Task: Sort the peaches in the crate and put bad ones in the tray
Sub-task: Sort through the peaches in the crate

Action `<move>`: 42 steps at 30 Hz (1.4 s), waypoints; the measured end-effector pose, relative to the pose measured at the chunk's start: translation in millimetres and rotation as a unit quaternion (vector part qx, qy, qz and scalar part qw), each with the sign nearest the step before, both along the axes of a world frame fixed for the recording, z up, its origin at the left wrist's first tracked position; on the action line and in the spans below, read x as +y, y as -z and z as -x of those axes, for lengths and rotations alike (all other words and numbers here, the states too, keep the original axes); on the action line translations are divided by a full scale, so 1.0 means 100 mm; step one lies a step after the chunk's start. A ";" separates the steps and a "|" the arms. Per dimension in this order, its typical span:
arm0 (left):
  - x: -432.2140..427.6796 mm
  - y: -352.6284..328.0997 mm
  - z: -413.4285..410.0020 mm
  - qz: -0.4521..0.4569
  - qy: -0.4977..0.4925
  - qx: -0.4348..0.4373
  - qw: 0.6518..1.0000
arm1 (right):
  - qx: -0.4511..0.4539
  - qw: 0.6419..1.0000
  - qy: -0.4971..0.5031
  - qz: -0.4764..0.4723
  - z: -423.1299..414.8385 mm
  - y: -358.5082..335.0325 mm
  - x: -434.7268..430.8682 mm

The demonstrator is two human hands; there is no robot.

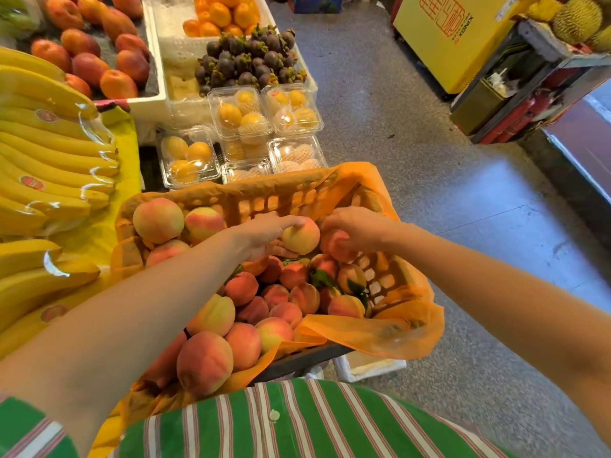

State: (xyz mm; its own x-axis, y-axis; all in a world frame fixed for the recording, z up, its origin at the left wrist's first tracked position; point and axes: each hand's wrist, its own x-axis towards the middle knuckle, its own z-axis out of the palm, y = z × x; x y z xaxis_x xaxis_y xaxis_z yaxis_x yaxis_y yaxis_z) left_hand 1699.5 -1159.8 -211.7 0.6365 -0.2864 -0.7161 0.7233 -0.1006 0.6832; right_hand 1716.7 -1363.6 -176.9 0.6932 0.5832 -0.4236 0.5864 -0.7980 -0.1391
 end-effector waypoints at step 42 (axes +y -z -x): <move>0.54 -0.64 0.77 -0.319 0.240 -0.331 0.855 | 0.169 0.950 0.025 -0.263 0.47 -0.20 0.51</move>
State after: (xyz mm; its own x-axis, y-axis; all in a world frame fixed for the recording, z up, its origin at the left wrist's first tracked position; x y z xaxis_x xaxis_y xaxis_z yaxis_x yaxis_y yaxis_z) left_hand 1622.5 -1105.4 -147.7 0.8818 -0.3141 -0.3518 -0.0298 -0.7815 0.6232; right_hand 1669.8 -1312.7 -157.4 0.6022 0.7454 -0.2859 0.4002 -0.5917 -0.6998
